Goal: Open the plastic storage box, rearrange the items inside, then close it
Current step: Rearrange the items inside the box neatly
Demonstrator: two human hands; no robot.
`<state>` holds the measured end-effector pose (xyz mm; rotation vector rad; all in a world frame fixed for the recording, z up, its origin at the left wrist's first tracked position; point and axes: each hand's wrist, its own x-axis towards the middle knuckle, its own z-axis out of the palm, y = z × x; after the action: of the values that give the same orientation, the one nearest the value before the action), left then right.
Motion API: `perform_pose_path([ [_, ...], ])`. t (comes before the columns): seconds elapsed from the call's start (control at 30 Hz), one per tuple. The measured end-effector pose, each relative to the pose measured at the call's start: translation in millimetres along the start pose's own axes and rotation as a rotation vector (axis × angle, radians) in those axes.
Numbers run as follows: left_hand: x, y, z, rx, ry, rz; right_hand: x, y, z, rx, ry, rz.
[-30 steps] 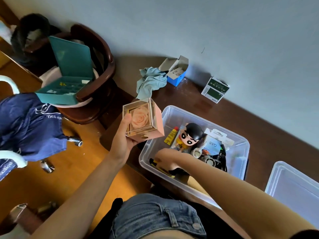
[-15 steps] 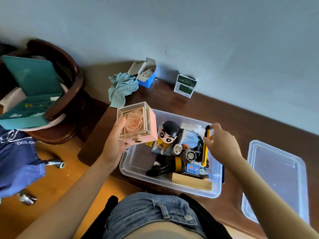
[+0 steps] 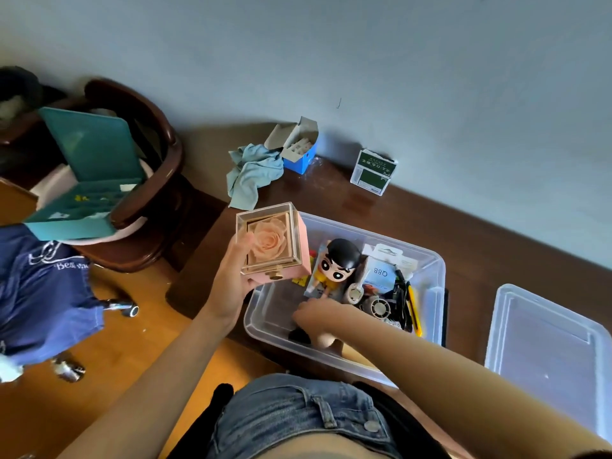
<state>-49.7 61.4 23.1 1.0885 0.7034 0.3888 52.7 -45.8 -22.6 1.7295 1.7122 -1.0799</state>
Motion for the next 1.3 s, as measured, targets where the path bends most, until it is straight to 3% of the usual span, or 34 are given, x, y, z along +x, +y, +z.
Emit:
perform_pose_path([
  [0.27, -1.5, 1.2, 5.0, 0.050, 0.012, -0.020, 26.2, -0.1, -19.0, -0.025, -0.319, 0.077],
  [0.5, 0.5, 2.4, 8.3, 0.078, 0.001, -0.013, 34.2, -3.4, -18.5, -0.107, -0.281, 0.093],
  [0.63, 0.6, 2.4, 7.0, 0.085, 0.001, -0.011, 19.4, -1.6, -24.7, -0.007, -0.072, 0.059],
  [0.83, 3.1, 4.5, 5.5, 0.031, -0.003, -0.011, -63.9, 31.3, -21.0, 0.438, 0.424, 0.014],
  [1.03, 13.2, 1.1, 10.1, 0.007, -0.056, -0.037, -125.2, 83.1, 15.1, 0.575, 0.428, 0.339],
  [1.13, 16.2, -0.3, 16.8, 0.019, -0.105, -0.037, -126.0, 87.9, 27.3, 0.500, 0.536, 0.566],
  [1.2, 16.0, -1.4, 19.7, 0.019, -0.129, -0.034, -122.7, 80.8, 29.8, 0.385, 0.721, 0.640],
  [1.3, 15.1, -2.1, 18.6, 0.041, -0.113, -0.029, -110.8, 54.3, 22.6, 0.382, 0.893, 0.470],
])
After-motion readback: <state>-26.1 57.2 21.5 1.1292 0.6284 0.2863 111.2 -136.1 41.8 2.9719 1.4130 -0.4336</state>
